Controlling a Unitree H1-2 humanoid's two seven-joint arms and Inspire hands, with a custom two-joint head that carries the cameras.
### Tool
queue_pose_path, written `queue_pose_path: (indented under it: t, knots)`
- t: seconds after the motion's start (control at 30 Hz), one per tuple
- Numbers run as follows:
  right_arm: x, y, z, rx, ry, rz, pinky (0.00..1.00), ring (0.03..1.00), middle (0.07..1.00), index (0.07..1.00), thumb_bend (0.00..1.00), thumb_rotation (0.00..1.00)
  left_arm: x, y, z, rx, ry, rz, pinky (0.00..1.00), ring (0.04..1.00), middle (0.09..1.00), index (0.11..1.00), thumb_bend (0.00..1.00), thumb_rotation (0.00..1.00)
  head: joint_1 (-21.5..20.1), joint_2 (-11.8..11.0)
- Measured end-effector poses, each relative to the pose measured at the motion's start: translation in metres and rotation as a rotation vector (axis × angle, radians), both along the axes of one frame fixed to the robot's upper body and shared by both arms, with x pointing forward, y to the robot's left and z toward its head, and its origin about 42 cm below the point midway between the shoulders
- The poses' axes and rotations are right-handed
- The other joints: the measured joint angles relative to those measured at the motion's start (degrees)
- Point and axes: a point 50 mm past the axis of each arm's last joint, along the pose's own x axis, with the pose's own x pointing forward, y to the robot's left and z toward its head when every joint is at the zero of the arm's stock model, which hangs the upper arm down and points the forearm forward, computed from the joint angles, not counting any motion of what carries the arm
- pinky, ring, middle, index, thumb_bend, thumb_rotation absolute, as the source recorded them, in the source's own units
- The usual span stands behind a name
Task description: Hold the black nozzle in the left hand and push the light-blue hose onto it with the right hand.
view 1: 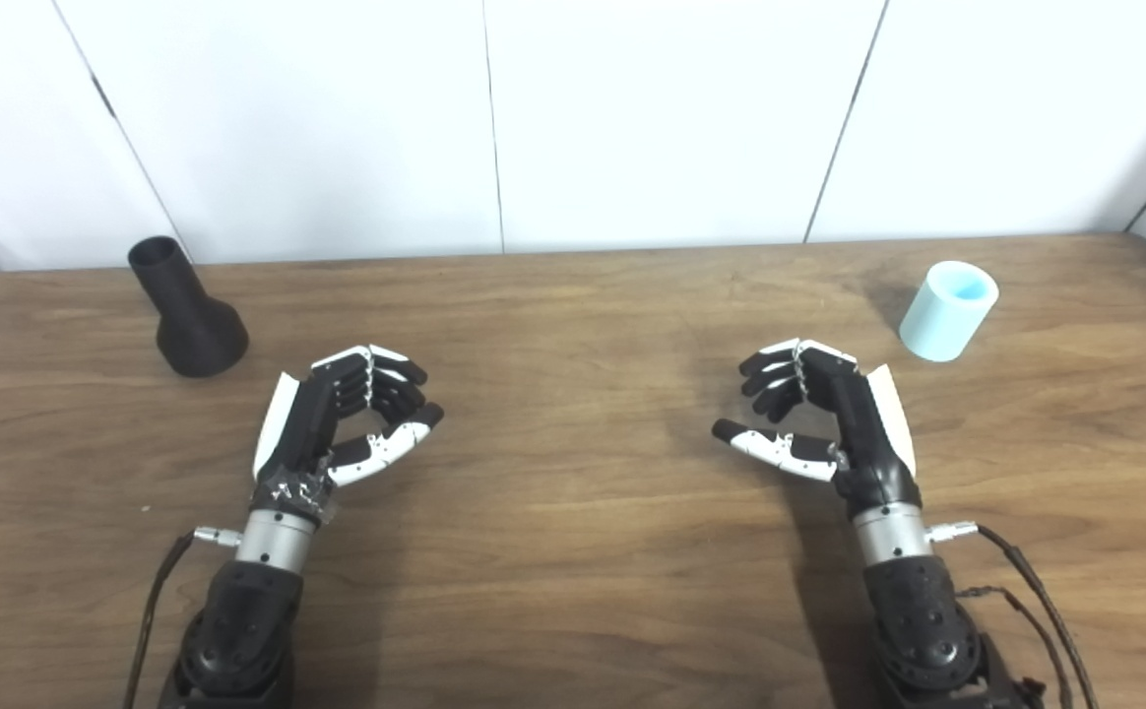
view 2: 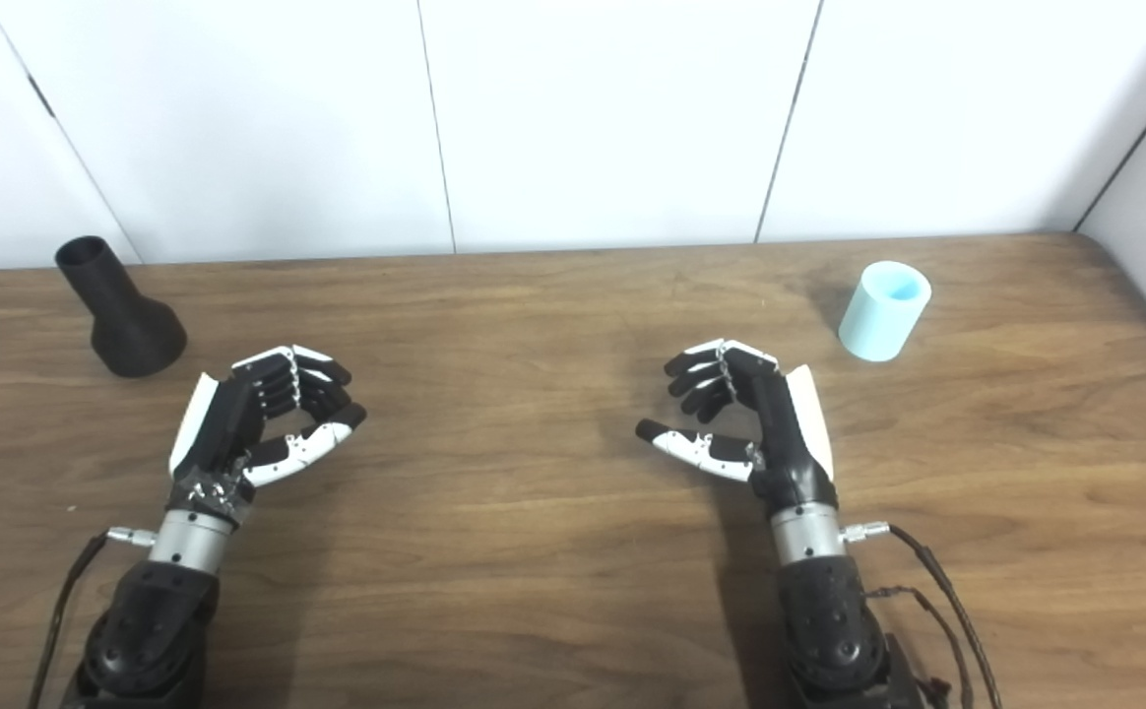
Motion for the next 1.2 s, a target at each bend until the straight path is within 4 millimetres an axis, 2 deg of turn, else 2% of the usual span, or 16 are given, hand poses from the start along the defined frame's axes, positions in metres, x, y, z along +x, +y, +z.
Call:
queue_pose_path:
  t: [0.37,0.43,0.47,0.5,0.53,0.57,0.63,0.67,0.77,0.87,0.97,1.07,1.2]
  knots:
    - [0.0,0.0,0.0,0.0,-0.001,-0.001,0.34,0.419,0.482,0.516,0.52,0.0,0.001,0.0,0.0,0.005,-0.004,-0.001,0.36,0.416,0.463,0.502,0.52,0.0,0.9,-0.8]
    - [0.0,-0.001,0.0,0.0,-0.001,-0.001,0.34,0.418,0.483,0.517,0.52,0.0,0.001,0.0,0.0,0.005,-0.005,-0.001,0.36,0.414,0.46,0.505,0.52,0.0,2.1,-1.1]
    - [0.0,-0.001,0.0,-0.001,-0.002,0.0,0.34,0.419,0.483,0.517,0.52,0.0,0.001,-0.001,0.0,0.006,-0.005,-0.001,0.36,0.414,0.459,0.506,0.52,0.0,4.1,-1.7]
    - [0.0,-0.001,0.0,0.0,-0.003,0.0,0.34,0.418,0.483,0.517,0.52,0.0,0.001,-0.001,0.0,0.005,-0.005,-0.001,0.36,0.415,0.46,0.505,0.52,0.0,4.1,-1.7]
    - [0.0,-0.002,0.0,0.002,-0.009,0.002,0.33,0.413,0.484,0.52,0.52,0.0,0.001,-0.002,0.0,0.007,-0.006,0.001,0.37,0.422,0.464,0.502,0.52,0.0,6.9,-2.6]
    - [0.0,-0.004,-0.001,0.004,-0.012,0.004,0.33,0.412,0.483,0.521,0.52,0.0,0.001,-0.004,-0.001,0.014,-0.007,0.005,0.37,0.425,0.466,0.501,0.52,0.0,6.9,-2.6]
    - [0.0,-0.012,-0.003,0.006,-0.015,0.005,0.33,0.411,0.481,0.524,0.52,0.0,0.001,-0.007,-0.001,0.026,-0.014,0.02,0.37,0.421,0.462,0.503,0.52,0.0,13.9,-4.5]
    - [0.0,-0.017,-0.005,0.011,-0.017,0.002,0.33,0.407,0.478,0.528,0.51,0.0,0.002,-0.009,-0.002,0.033,-0.017,0.026,0.36,0.415,0.457,0.506,0.52,0.0,15.8,-6.2]
    - [-0.002,-0.03,-0.007,0.02,-0.009,-0.014,0.34,0.411,0.478,0.526,0.51,0.0,0.003,-0.018,-0.003,0.031,-0.022,0.029,0.36,0.412,0.449,0.51,0.52,0.0,18.4,-8.3]
    - [-0.005,-0.036,-0.008,0.013,-0.004,-0.021,0.34,0.41,0.481,0.522,0.51,0.0,0.005,-0.03,-0.004,0.033,-0.024,0.018,0.35,0.406,0.444,0.513,0.52,0.0,19.0,-9.1]
    - [-0.007,-0.034,-0.005,0.017,-0.004,-0.021,0.33,0.409,0.477,0.509,0.52,0.0,0.009,-0.036,-0.004,0.022,-0.035,0.006,0.35,0.407,0.449,0.511,0.52,0.0,19.0,-9.2]
    - [-0.009,-0.03,0.004,0.027,-0.009,-0.026,0.32,0.405,0.471,0.509,0.52,0.0,0.009,-0.036,-0.003,-0.004,-0.042,-0.002,0.36,0.415,0.455,0.506,0.52,0.0,19.2,-9.3]
    - [-0.008,-0.027,0.005,0.033,-0.001,-0.024,0.32,0.406,0.472,0.507,0.52,0.0,0.008,-0.032,0.0,-0.031,-0.071,0.021,0.37,0.421,0.461,0.504,0.52,0.0,20.0,-9.3]
